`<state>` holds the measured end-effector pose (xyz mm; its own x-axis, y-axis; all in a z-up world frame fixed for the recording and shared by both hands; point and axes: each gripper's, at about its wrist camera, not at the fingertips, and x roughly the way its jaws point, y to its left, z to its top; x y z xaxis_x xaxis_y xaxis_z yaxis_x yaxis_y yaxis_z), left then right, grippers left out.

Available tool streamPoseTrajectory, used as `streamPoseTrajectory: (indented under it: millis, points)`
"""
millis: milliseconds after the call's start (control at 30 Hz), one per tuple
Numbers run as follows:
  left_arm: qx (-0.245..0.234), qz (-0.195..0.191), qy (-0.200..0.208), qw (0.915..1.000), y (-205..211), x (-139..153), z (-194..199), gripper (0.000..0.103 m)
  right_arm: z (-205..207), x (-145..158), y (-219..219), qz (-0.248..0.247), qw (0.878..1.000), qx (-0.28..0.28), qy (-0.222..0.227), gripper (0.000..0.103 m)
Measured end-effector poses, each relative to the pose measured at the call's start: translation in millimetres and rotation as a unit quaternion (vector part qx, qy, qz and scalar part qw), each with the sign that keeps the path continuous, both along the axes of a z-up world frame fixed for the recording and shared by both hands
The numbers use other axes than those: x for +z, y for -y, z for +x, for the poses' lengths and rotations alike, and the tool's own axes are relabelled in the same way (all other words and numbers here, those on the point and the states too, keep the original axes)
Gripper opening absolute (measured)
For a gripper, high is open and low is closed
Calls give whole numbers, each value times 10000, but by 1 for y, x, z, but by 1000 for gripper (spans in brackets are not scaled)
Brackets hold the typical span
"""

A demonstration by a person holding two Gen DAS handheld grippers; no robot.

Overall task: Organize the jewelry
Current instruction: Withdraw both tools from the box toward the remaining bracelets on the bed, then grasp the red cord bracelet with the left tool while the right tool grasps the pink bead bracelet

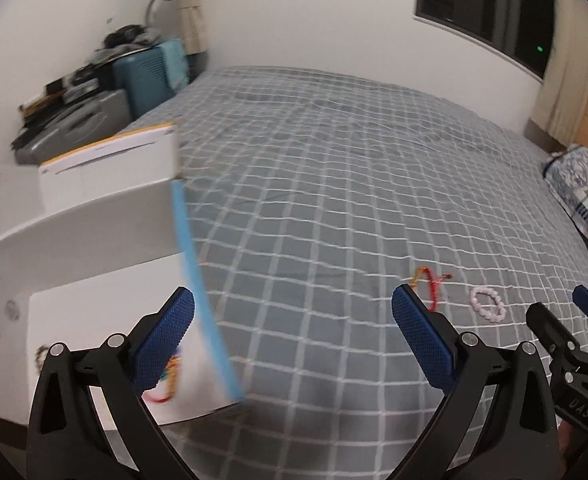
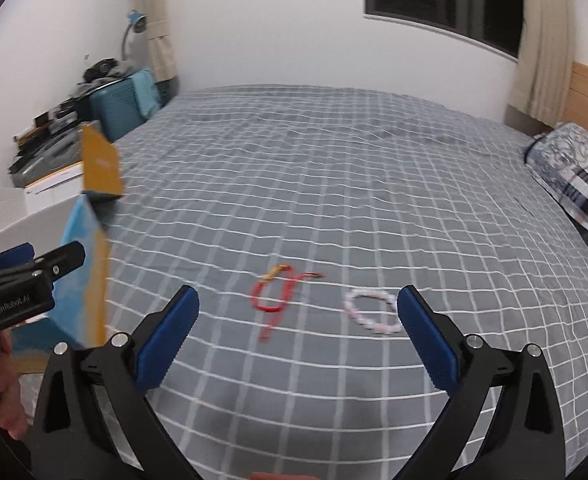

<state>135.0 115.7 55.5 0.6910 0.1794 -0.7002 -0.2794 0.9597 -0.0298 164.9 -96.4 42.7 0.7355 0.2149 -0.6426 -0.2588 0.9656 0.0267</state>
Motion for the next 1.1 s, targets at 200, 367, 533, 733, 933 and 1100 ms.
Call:
streamPoseTrajectory:
  millis: [200,367,533,733,933,1100]
  points:
    - [-328,38,-102,9994,40,-22,47,97,30,-21,43,-6,9997,-240,-66,95]
    - [-505,-196,-277,9981,62,-48,87,97,61,-47,66,-1,9986,-360,-378,95]
    - [-713,-138,-467,9963,87,-80,117,97,90,-73,79,66,9968,-445,-658,95]
    - [-825,56,-645,9945,102,-109,135,97,108,-97,85,65,9940,-564,-932,95]
    - [-707,-12,-799,9943,96,-127,143,97,118,-112,85,-15,9919,-666,-1084,95]
    - [-641,-9,-948,9934,93,-141,151,97,126,-127,81,-84,9893,-759,-1243,95]
